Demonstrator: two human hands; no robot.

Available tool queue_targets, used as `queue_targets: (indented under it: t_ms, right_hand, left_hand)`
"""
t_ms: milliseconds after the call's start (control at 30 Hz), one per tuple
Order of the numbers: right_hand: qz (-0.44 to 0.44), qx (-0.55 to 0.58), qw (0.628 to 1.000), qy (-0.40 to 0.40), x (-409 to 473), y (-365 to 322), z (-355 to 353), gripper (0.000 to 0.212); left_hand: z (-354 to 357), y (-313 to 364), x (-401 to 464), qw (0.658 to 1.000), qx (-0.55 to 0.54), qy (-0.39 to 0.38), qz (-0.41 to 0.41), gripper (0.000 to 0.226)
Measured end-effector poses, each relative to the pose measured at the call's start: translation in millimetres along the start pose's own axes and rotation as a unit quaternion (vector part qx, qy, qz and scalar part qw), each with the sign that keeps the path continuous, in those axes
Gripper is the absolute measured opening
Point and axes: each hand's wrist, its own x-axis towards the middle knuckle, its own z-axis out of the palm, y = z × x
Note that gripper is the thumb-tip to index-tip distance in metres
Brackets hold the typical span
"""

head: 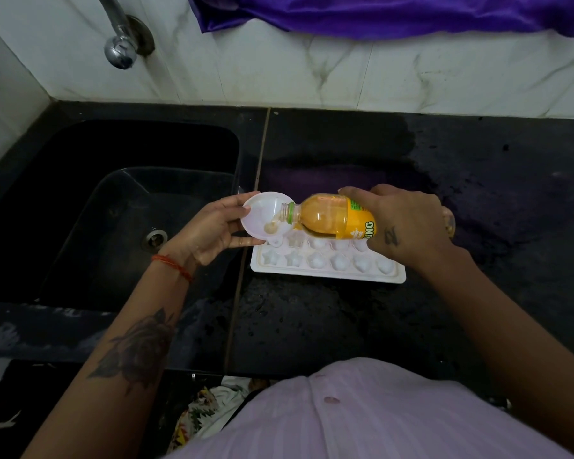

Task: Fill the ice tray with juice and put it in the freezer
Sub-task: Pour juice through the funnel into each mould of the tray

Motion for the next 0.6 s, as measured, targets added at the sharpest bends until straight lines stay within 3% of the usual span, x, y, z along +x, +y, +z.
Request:
queue_targets:
  t_ms: [333, 600]
  right_hand:
    - [0.005, 0.019, 1.0, -0.002, -0.7, 0.4, -0.9, 0.078]
    - [0.03, 0.12, 0.992, -0.001, -7.2, 1.7, -4.3, 0.081]
  left_hand:
    - [0.0, 2.1, -1.0, 1.0, 0.001, 0.002, 0.0, 0.029]
    - [2.3, 8.8, -0.8, 1.0, -0.006, -0.006, 0.006, 0.03]
